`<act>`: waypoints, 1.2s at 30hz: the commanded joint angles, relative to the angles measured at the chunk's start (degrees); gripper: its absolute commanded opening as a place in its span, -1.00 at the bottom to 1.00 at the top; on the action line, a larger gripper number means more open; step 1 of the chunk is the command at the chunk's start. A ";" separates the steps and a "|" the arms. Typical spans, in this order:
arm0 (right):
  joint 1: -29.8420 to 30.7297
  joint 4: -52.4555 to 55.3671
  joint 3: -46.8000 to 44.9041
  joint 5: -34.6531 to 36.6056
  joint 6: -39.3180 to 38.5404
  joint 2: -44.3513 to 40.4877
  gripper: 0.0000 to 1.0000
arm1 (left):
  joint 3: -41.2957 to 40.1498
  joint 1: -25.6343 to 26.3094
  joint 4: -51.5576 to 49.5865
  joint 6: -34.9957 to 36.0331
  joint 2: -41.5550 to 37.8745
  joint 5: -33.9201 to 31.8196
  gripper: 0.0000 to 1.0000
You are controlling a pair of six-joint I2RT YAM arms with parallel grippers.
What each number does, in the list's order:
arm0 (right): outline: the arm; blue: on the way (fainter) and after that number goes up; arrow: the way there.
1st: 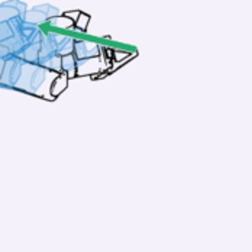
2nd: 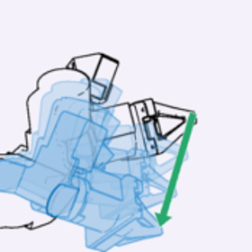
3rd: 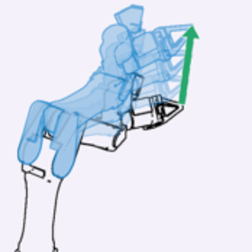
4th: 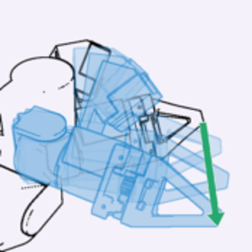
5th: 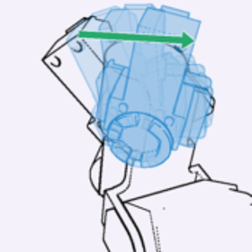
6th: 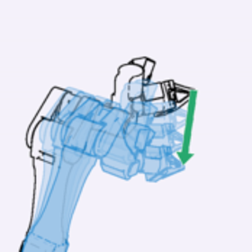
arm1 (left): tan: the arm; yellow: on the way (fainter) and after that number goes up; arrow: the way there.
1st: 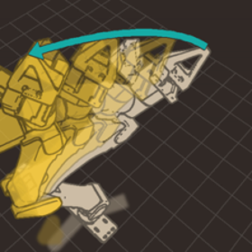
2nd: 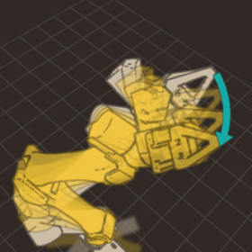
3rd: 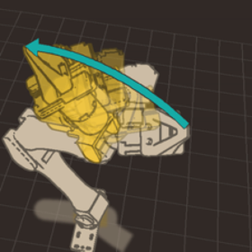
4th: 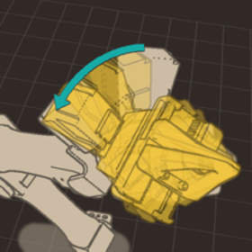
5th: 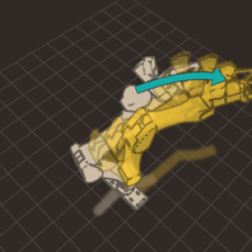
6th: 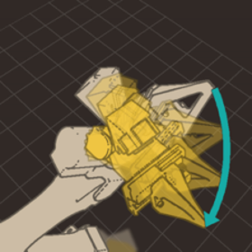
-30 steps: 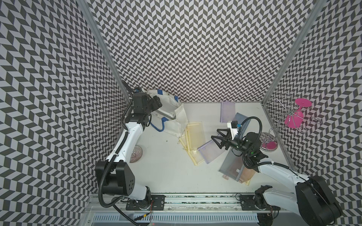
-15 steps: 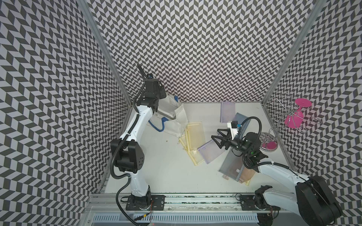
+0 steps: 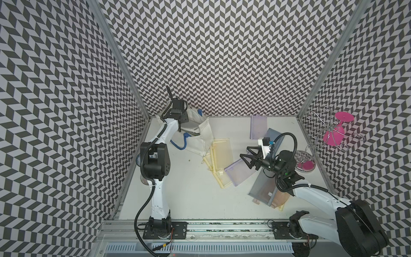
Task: Put the pencil pouch into the canvas bag
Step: Place the pencil pouch in the canvas bag, then pick up the pencil pouch.
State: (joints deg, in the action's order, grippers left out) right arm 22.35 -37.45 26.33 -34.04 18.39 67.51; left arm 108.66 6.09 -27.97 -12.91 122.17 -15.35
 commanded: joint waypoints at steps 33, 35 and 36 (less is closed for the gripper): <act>0.33 12.17 8.15 5.00 -2.36 12.71 0.67 | -61.02 32.73 22.85 -18.65 -48.49 21.17 0.74; 0.32 13.14 8.66 5.72 -2.70 13.90 0.66 | -63.08 33.14 27.73 -19.10 -46.05 24.52 0.64; 0.32 13.51 8.87 6.05 -2.78 14.55 0.66 | -63.24 33.29 28.76 -19.33 -44.14 25.09 0.56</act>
State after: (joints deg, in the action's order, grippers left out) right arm 22.37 -23.97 33.39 -28.86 16.78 80.88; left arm 45.69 39.00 -9.78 -28.86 76.14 4.19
